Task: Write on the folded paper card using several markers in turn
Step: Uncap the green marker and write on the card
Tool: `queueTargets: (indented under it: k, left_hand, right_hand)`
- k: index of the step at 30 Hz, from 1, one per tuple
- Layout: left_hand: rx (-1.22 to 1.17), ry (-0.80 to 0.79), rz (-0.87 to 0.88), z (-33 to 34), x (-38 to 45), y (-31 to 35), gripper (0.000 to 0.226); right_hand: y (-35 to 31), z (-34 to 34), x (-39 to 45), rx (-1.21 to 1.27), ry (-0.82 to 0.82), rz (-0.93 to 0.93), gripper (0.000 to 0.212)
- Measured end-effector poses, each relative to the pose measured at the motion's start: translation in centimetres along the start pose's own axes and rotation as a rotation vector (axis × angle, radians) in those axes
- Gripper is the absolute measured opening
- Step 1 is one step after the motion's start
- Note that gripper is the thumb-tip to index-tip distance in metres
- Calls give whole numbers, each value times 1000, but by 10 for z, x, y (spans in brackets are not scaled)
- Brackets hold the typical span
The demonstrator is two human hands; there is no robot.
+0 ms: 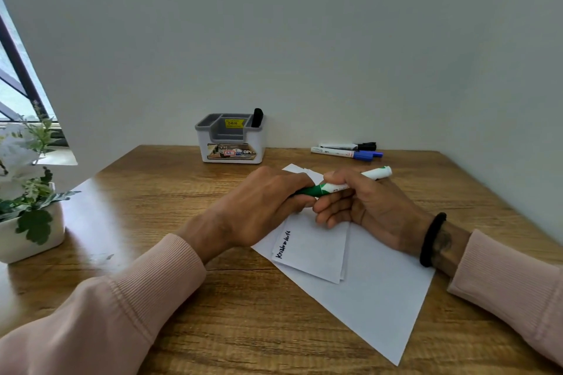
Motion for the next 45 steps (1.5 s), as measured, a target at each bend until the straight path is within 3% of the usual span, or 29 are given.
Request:
queueTargets:
  k: [3, 5, 8, 10, 11, 13, 15, 17, 22, 28, 33, 35, 38, 41, 43, 45]
  left_hand:
    - [-6, 26, -24, -1, 1, -5, 22]
    - [-3, 97, -56, -8, 1, -14, 21]
    - [23, 216, -89, -24, -2, -26, 29]
    - [49, 253, -95, -30, -5, -30, 31]
    - [63, 263, -92, -31, -7, -29, 32]
    - [69, 294, -60, -33, -8, -24, 30]
    - [64, 325, -5, -36, -8, -15, 29]
    - [85, 338, 35, -37, -9, -6, 30]
    - [143, 318, 54, -36, -11, 7, 31]
    - [193, 234, 88, -24, -8, 11, 34]
    - [157, 215, 94, -20, -8, 9, 23]
    - [108, 229, 67, -23, -7, 4, 22]
    - [53, 216, -2, -25, -2, -13, 24]
    - [-144, 219, -207, -22, -1, -48, 11]
    - [-405, 205, -430, -13, -5, -82, 15]
    - [-504, 206, -578, -9, -12, -104, 29]
  right_hand:
    - [1, 1, 1, 22, -6, 1, 22]
    - [-2, 1, 1, 29, 3, -29, 31]
    - [-21, -26, 3, -60, 222, -182, 49]
    - [-62, -49, -10, -455, 435, -474, 50]
    - [-86, -41, -19, -729, 451, -670, 46]
    - [-101, 9, -32, -1250, 220, -969, 45]
    - [-79, 43, -30, -1616, -8, -961, 52]
    - [-62, 51, -24, -1746, -78, -817, 61]
    - [-58, 44, -19, -1680, -49, -642, 60]
    - [-64, 44, -24, -1664, 8, -787, 40]
    - [-66, 40, -23, -1606, 18, -813, 46]
    - [-65, 33, -20, -1615, 17, -736, 61]
    - [-61, 20, -13, -1636, 8, -608, 72]
    - [-59, 11, -8, -1468, -14, -551, 62]
    - [-53, 9, -6, -1250, -57, -502, 40]
    - [-52, 10, -5, -1049, -89, -507, 16]
Point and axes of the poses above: each hand's wrist, its own x-axis towards the middle knuckle, its own z-axis out of the palm, y = z × x, the point moved 10 cm from there along x, towards the middle knuckle, and after that the axes turned 9 degrees about -z, right-handed, at the moved point
